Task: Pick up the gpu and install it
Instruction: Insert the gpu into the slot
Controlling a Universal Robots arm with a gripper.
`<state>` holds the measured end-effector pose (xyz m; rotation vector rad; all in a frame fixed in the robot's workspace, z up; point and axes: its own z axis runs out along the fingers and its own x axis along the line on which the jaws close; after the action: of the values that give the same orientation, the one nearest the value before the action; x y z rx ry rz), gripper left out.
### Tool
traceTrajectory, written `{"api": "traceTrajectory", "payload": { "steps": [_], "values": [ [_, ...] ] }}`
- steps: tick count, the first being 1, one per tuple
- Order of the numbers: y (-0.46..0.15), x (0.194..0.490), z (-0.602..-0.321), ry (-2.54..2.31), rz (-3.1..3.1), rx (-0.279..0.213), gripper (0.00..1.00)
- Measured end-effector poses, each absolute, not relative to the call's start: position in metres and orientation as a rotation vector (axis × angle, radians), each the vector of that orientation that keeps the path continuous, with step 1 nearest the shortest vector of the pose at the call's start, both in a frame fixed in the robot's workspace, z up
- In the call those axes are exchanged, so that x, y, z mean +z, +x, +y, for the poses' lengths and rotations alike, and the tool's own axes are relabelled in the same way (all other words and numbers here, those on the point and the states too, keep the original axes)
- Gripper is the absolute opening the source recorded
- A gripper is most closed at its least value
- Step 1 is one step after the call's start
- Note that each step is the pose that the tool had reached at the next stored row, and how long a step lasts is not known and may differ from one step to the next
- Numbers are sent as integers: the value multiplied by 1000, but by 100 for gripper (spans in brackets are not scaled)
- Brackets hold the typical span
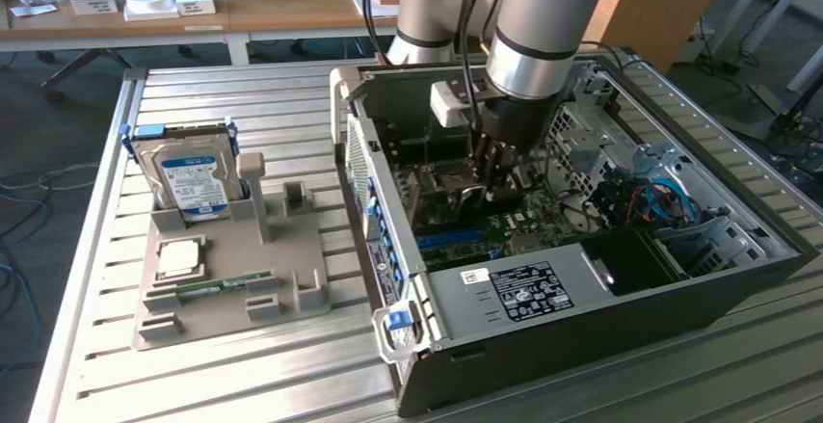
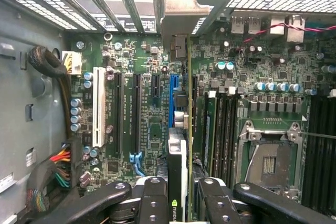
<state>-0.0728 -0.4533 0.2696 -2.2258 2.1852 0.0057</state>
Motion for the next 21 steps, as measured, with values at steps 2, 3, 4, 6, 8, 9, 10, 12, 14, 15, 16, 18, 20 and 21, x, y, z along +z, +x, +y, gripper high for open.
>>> {"api": "traceTrajectory", "payload": {
  "steps": [2,3,4,6,8,9,10,12,14,15,16,18,20,21],
  "values": [
    [-74,268,-453,-2226,2185,6,27],
    [-74,268,-453,-2226,2185,6,27],
    [-75,267,-453,-2226,2185,6,27],
    [-76,266,-453,-2226,2185,5,27],
    [-77,266,-453,-2226,2185,6,27],
    [-77,265,-453,-2226,2185,6,27],
    [-78,265,-453,-2226,2185,6,27],
    [-78,264,-453,-2226,2185,6,27],
    [-78,264,-453,-2226,2185,6,27],
    [-78,264,-453,-2226,2185,6,27],
    [-78,264,-454,-2226,2185,6,27],
    [-78,264,-455,-2226,2185,6,27],
    [-78,264,-455,-2226,2186,6,27],
    [-78,264,-455,-2226,2185,6,27]
  ]
}}
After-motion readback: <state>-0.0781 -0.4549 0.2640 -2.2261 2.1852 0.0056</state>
